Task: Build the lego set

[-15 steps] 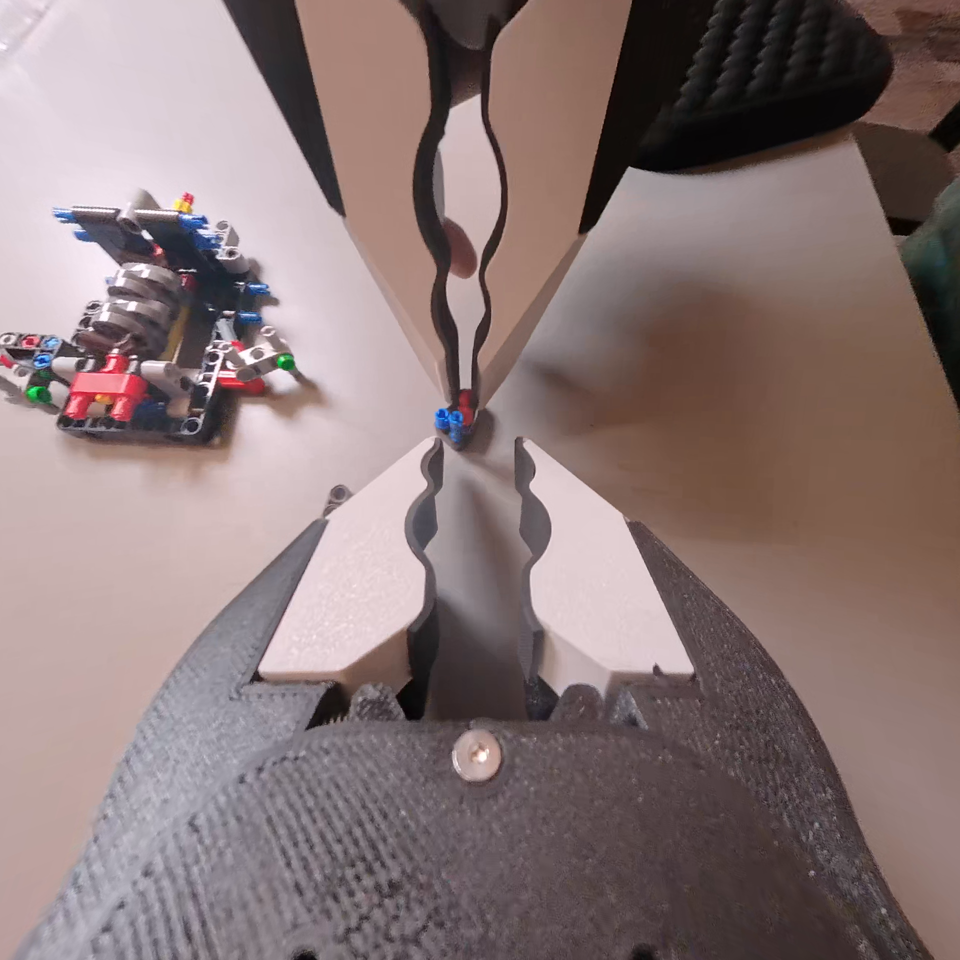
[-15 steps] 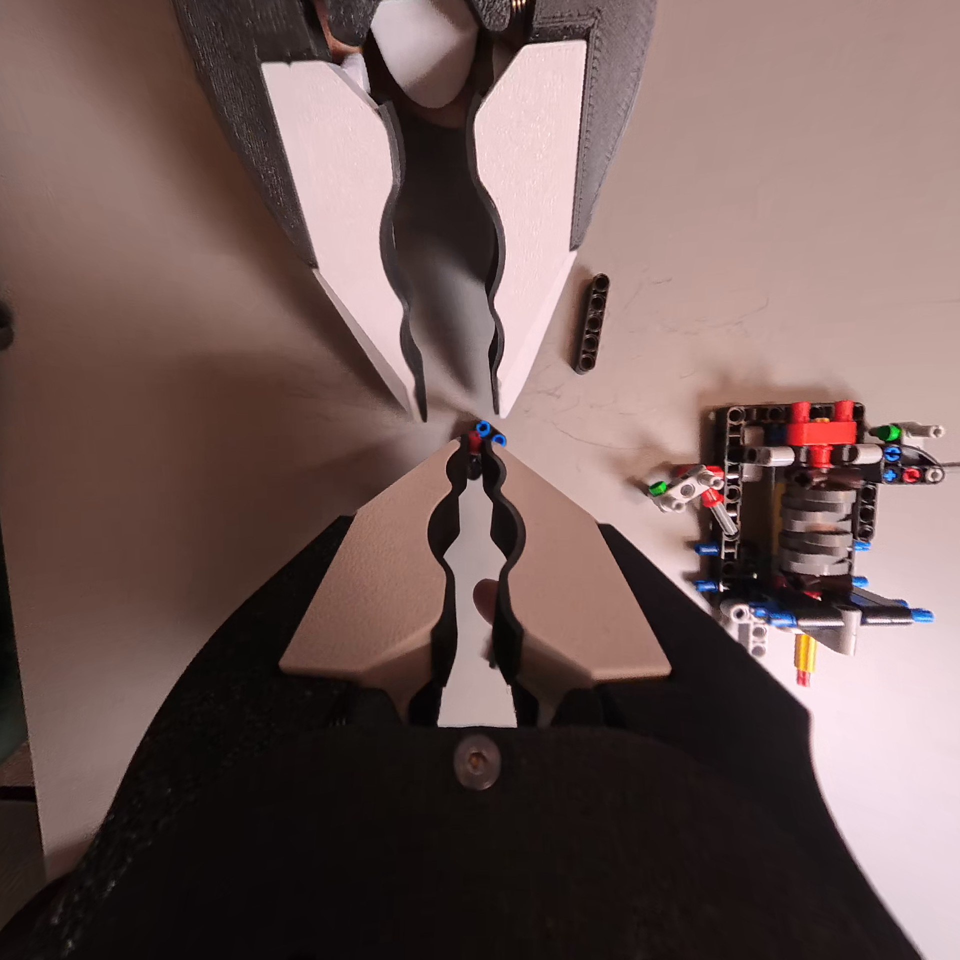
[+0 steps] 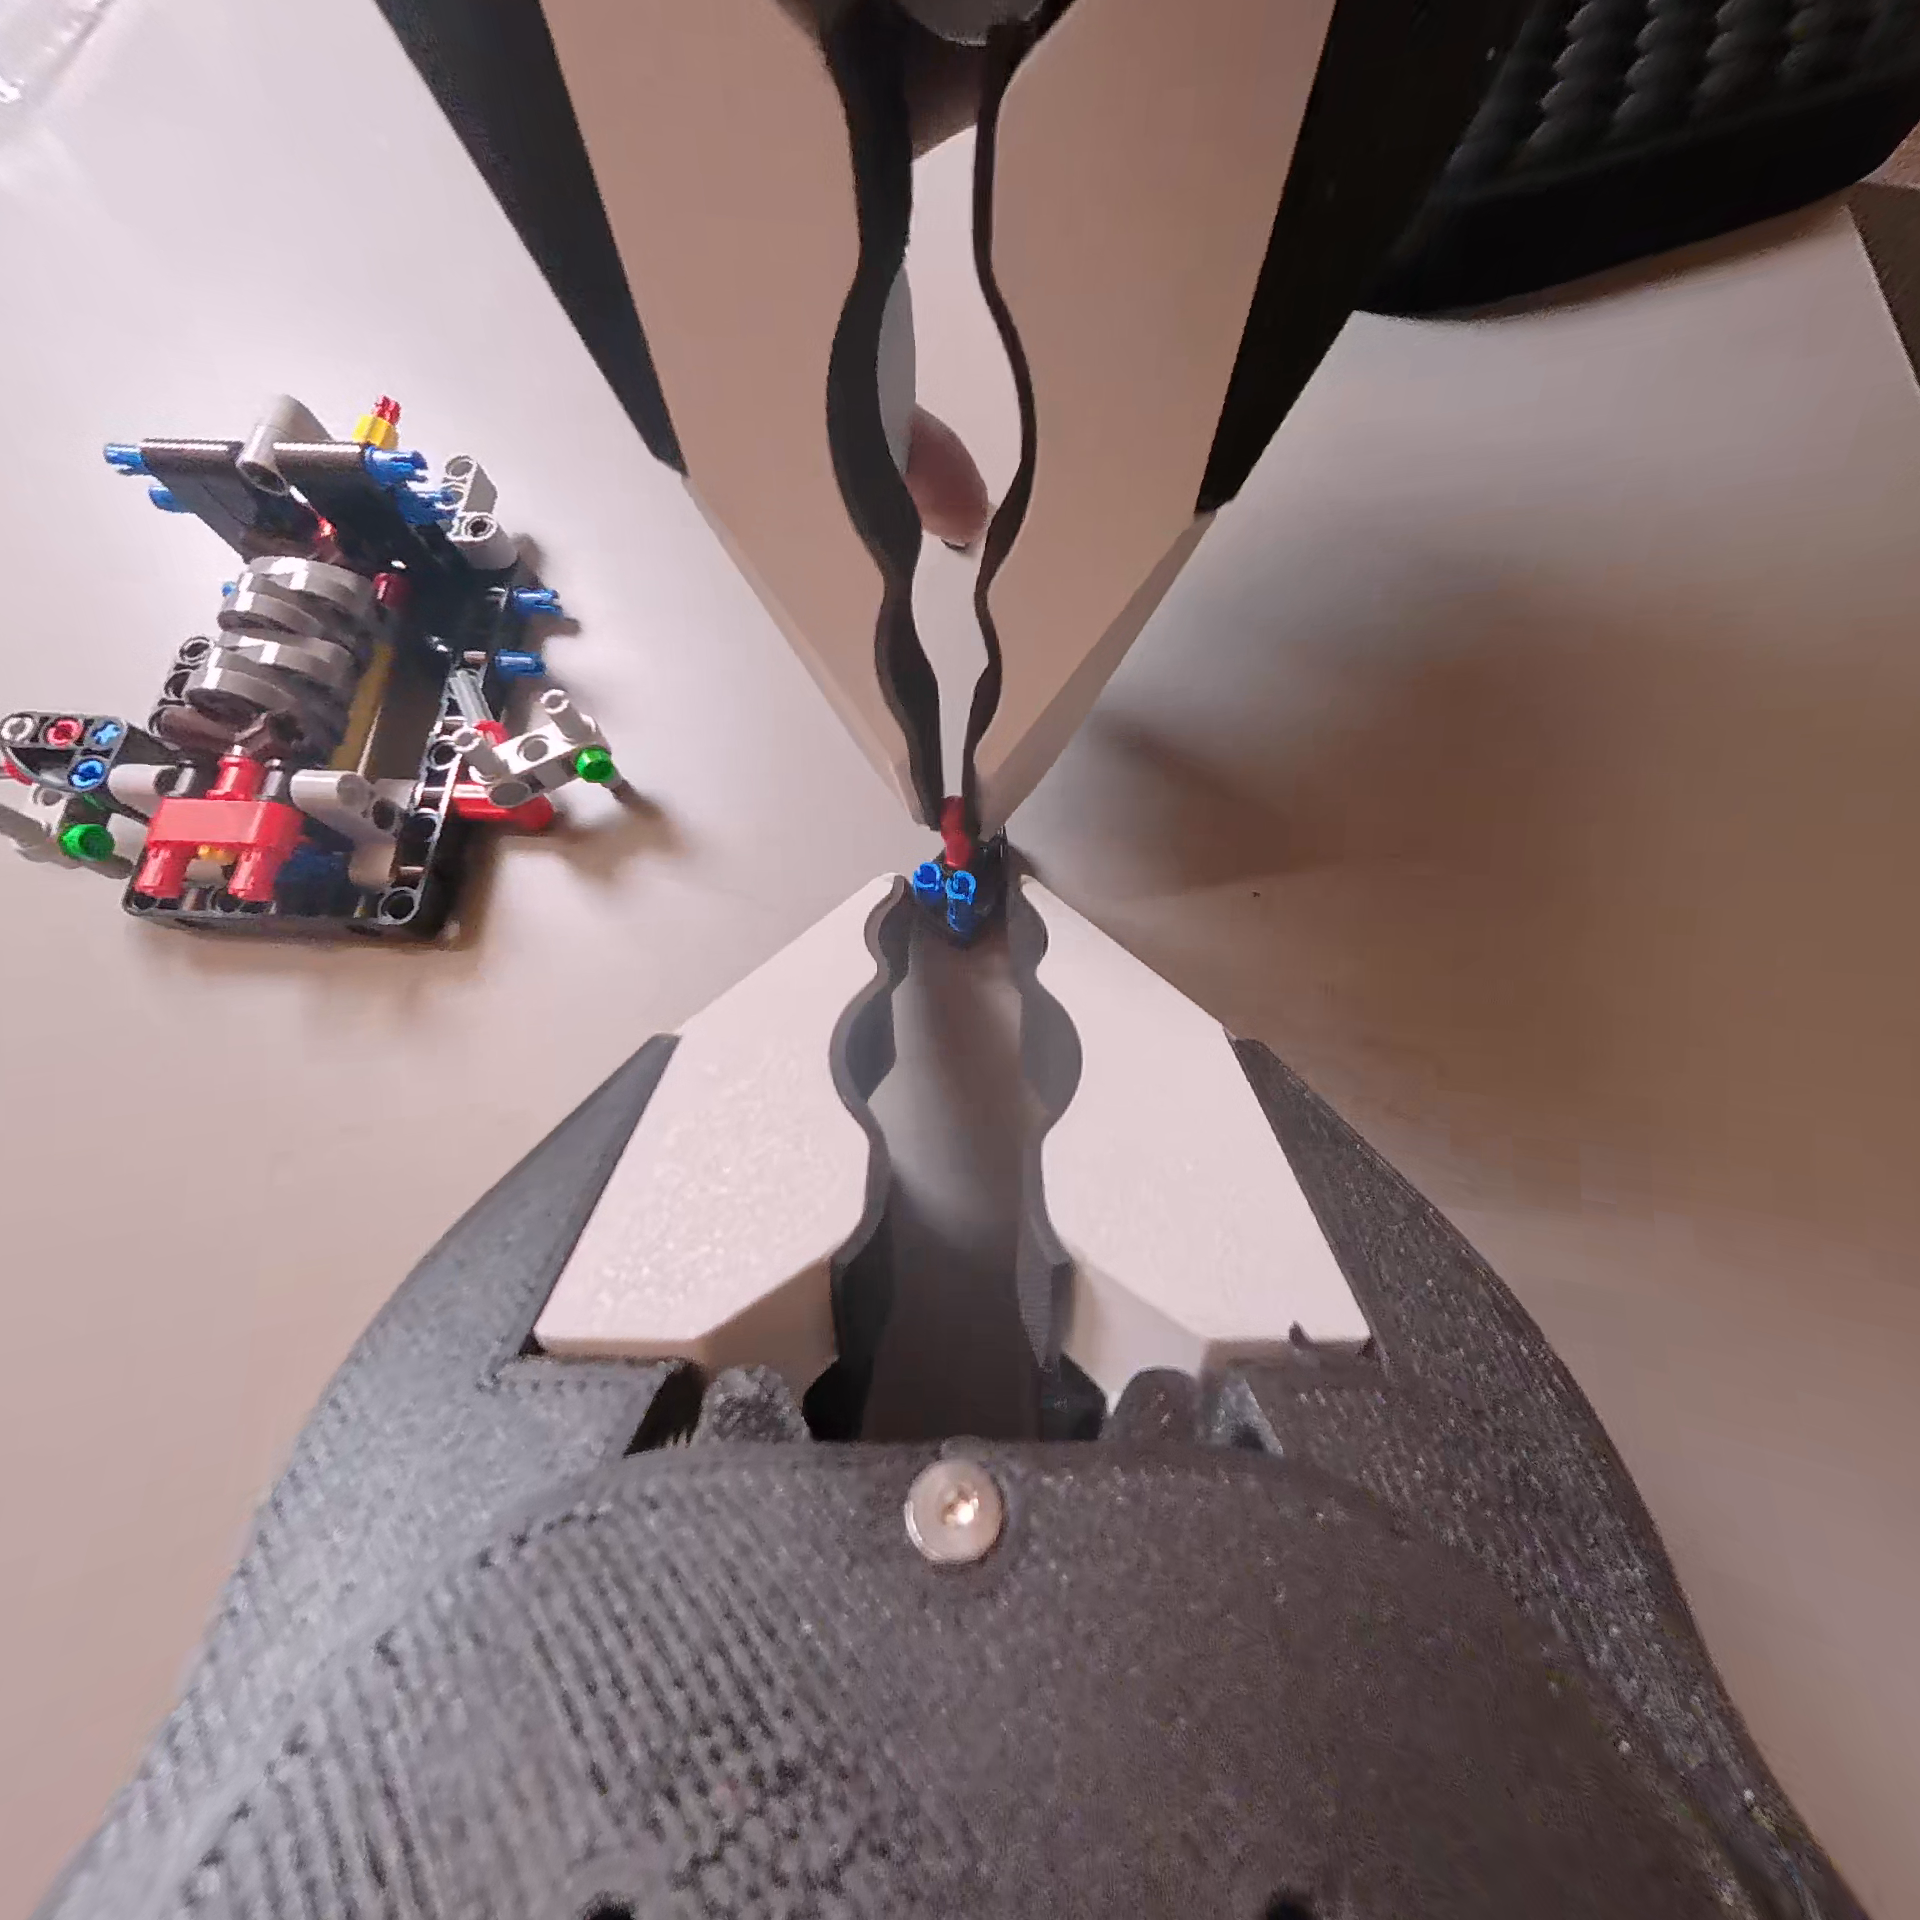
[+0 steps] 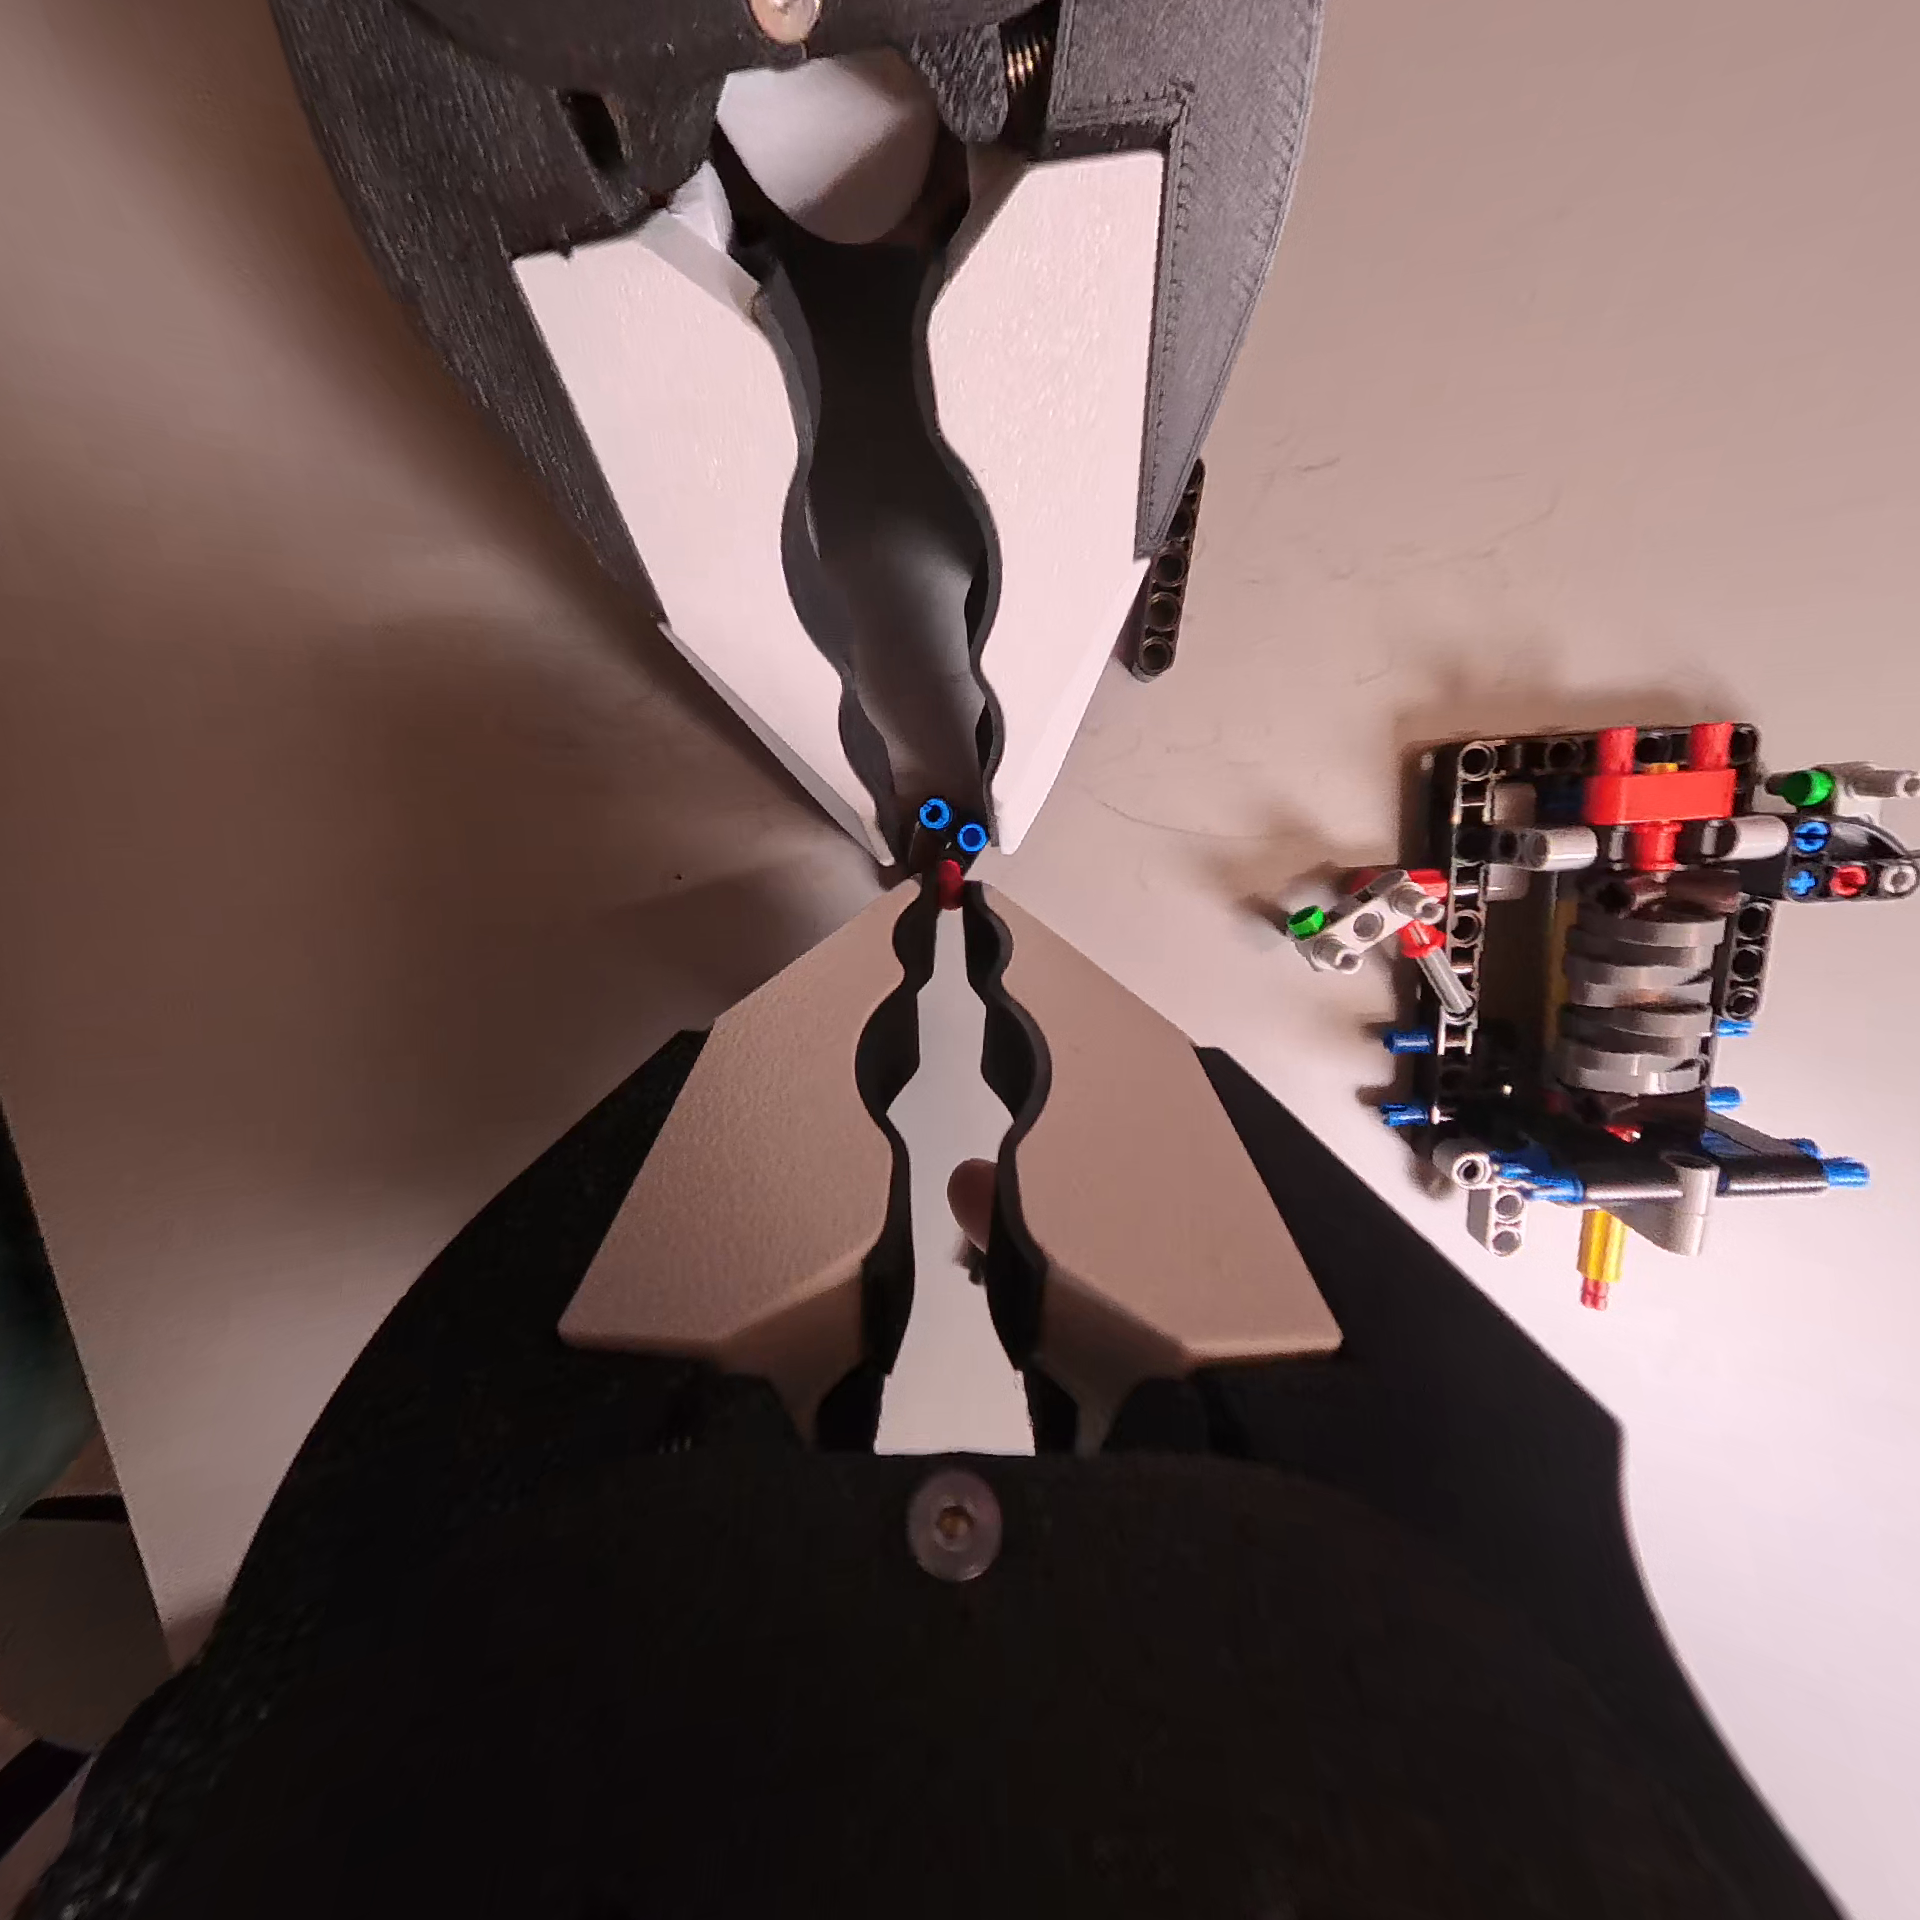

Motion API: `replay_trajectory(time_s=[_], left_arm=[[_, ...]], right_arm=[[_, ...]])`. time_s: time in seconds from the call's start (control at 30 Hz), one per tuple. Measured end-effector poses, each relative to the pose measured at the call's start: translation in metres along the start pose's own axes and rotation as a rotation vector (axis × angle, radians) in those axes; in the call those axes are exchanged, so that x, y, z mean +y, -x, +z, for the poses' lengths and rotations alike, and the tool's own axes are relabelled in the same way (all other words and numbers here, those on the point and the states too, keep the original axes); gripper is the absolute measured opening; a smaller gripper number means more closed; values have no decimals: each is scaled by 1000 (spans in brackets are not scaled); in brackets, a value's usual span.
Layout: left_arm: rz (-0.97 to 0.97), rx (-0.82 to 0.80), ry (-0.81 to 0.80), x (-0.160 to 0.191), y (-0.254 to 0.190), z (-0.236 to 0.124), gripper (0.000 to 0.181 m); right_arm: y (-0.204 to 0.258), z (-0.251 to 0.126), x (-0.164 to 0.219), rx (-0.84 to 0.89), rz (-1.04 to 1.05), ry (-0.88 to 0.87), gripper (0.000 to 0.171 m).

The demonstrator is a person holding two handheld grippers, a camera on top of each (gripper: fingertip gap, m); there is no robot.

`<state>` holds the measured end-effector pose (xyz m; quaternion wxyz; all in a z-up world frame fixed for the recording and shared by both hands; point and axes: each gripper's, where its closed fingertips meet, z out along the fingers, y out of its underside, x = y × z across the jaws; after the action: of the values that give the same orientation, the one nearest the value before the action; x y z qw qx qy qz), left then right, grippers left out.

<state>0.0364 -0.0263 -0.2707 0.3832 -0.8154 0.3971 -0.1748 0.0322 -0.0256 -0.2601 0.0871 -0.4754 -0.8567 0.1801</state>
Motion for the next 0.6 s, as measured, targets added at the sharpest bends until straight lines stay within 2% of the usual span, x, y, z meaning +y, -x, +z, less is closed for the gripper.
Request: replay_trajectory(time_s=[0.6], left_arm=[[10, -7, -4, 0, -1, 1, 15]], right_arm=[[0, 3, -4, 33, -18, 49, 1]])
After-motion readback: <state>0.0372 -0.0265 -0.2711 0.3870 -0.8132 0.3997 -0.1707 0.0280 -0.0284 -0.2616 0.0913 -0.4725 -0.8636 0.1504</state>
